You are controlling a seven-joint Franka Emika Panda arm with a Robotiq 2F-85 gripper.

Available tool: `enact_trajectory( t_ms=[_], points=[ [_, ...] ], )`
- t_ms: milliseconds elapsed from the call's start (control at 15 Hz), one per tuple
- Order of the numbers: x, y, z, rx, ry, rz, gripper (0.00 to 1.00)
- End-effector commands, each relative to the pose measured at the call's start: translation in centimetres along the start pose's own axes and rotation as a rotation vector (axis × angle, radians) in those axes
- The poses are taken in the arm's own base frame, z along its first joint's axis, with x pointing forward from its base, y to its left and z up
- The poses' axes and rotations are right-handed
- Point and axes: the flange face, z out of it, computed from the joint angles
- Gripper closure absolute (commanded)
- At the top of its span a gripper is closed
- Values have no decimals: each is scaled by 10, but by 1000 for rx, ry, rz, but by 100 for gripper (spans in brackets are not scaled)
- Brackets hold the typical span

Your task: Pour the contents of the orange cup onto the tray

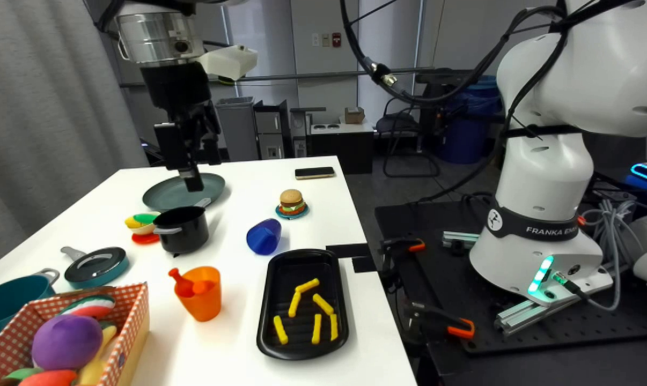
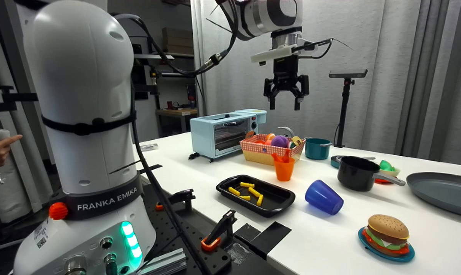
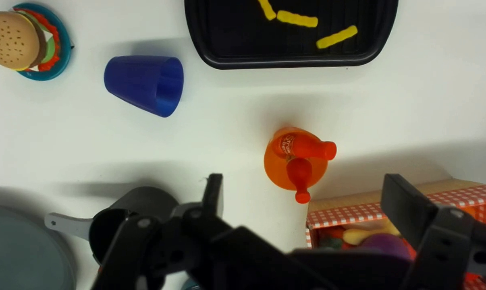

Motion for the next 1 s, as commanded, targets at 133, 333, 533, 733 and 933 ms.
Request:
enact_trajectory(
  t_ms=[133, 333, 533, 733, 933],
  points=[
    [16, 12, 21, 1, 9, 33, 0],
    [20, 13, 30, 1, 6, 30, 0],
    [26, 13, 37, 0, 11, 26, 0],
    [33, 14, 44, -2, 28, 23, 0],
    [39, 15, 54, -2, 37, 27, 0]
  ],
)
